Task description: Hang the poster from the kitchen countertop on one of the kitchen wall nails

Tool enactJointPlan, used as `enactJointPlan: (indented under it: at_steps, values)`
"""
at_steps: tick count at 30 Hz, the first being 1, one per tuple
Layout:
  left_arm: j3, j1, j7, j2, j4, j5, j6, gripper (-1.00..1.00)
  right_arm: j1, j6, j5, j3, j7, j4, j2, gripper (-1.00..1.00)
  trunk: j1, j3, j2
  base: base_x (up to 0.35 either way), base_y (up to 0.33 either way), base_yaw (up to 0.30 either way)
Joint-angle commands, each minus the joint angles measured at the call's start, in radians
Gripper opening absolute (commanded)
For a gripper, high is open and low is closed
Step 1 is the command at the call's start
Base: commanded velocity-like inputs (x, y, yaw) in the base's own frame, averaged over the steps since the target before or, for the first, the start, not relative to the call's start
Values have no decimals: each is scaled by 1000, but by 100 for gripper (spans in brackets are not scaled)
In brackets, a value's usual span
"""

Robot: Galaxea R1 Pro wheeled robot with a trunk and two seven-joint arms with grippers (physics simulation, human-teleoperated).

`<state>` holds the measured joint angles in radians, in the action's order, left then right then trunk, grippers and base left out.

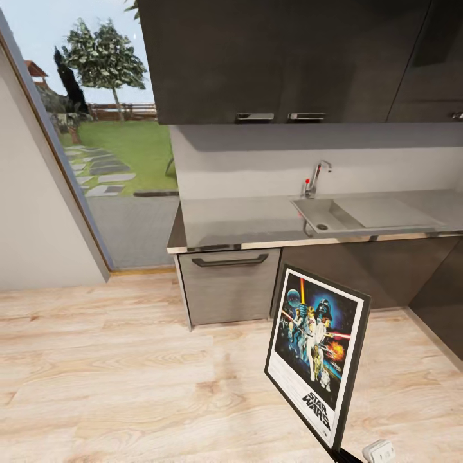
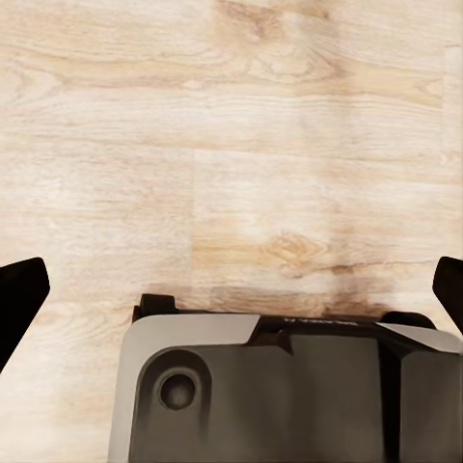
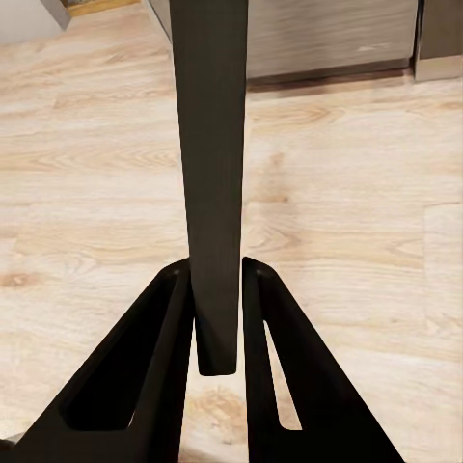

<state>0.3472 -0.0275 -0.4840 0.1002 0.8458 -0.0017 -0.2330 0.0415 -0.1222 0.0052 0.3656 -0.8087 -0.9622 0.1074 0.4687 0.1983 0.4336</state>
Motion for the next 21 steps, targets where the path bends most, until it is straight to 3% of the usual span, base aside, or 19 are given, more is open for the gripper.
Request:
enactJointPlan:
  at_steps: [1, 5, 21]
  values:
    - [3, 0, -5, -1, 3, 0, -9, 100, 0, -2, -1, 1, -4, -1, 0, -100, -3, -2, -6, 0, 0, 0]
    - [3, 0, -5, -1, 3, 0, -9, 100, 0, -2, -1, 1, -4, -1, 0, -100, -19, -14, -34, 0, 0, 0]
    - [3, 0, -5, -1, 3, 0, -9, 100, 0, -2, -2, 1, -4, -1, 0, -100, -19, -14, -34, 0, 0, 0]
